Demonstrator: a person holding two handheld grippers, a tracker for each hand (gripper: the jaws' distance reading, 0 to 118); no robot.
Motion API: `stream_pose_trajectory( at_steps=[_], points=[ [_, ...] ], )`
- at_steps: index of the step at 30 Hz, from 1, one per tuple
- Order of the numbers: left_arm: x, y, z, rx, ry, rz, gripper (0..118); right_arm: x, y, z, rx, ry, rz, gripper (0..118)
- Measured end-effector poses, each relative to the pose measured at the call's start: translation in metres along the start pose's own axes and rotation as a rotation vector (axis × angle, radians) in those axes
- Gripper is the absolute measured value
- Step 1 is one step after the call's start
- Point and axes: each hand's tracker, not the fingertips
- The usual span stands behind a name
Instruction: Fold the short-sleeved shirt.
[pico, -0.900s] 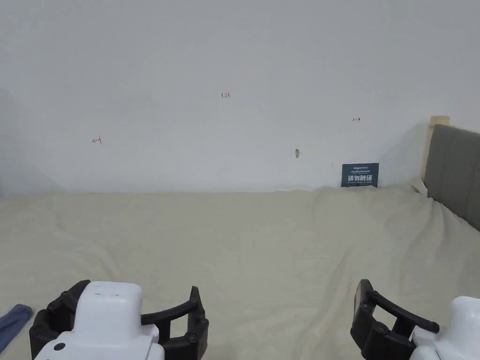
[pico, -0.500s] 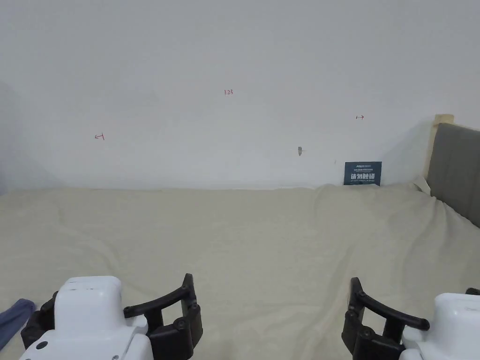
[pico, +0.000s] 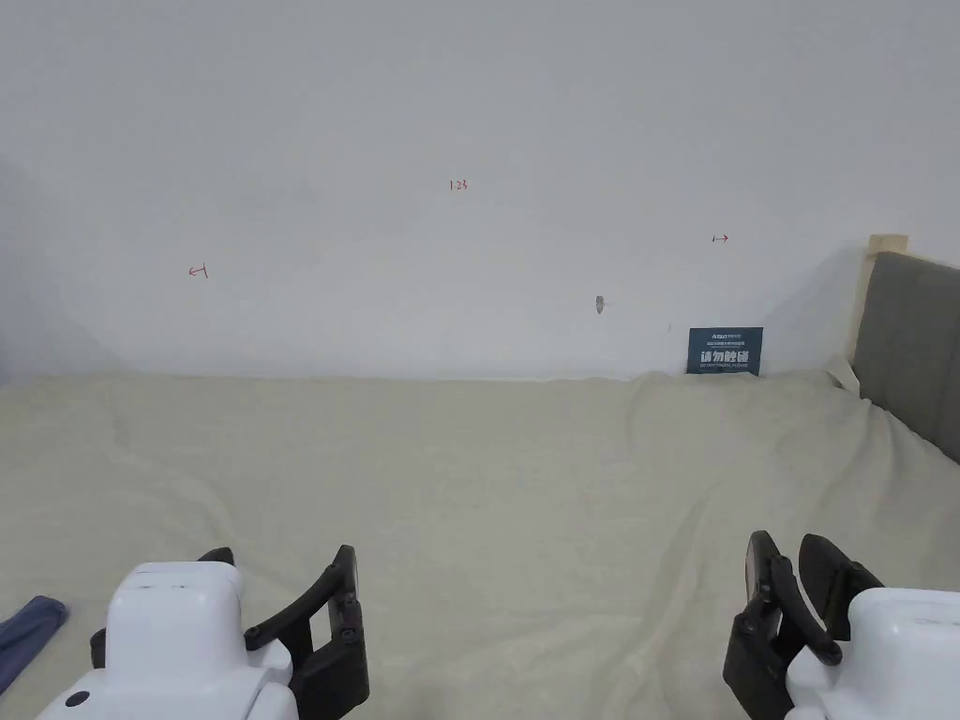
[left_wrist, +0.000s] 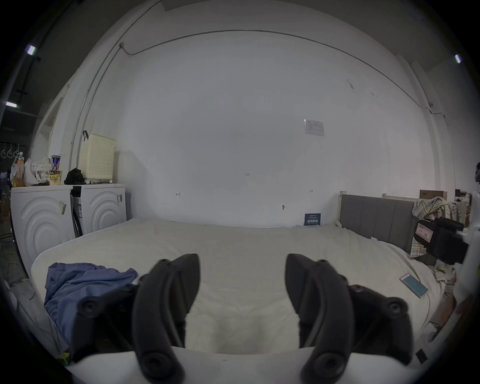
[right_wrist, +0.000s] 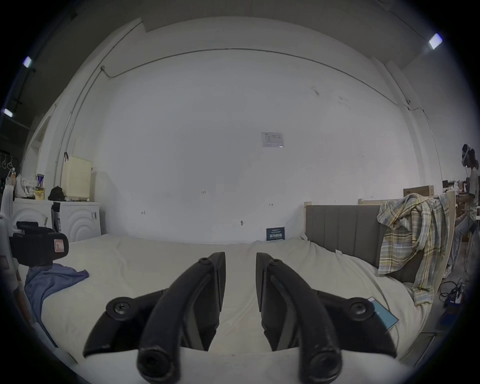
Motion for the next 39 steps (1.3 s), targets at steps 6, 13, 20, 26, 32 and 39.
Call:
stream_pose_trajectory(
  at_steps=[6,13,20,26,32,39],
  points=[
    [0.008,0.0,0.002,0.026,0.026,0.001,10,0.001,-0.004,-0.001,-0.023,0.005,-0.009,1],
    [0.009,-0.003,0.0,0.002,-0.009,-0.014,0,0.001,-0.005,-0.003,-0.03,-0.005,0.001,0],
    [0.009,-0.006,-0.006,-0.024,-0.009,-0.012,0,-0.002,-0.006,-0.005,-0.035,-0.007,0.042,0],
    [0.004,-0.003,-0.008,-0.02,-0.003,-0.009,0,-0.006,-0.005,-0.01,-0.047,0.015,0.033,0],
    [-0.009,0.002,-0.008,-0.02,0.018,-0.001,0,-0.02,0.003,-0.017,-0.049,0.049,0.041,0],
    [-0.051,0.015,0.011,0.002,0.173,0.003,0,-0.063,0.009,-0.028,-0.065,0.203,0.021,0]
  ],
)
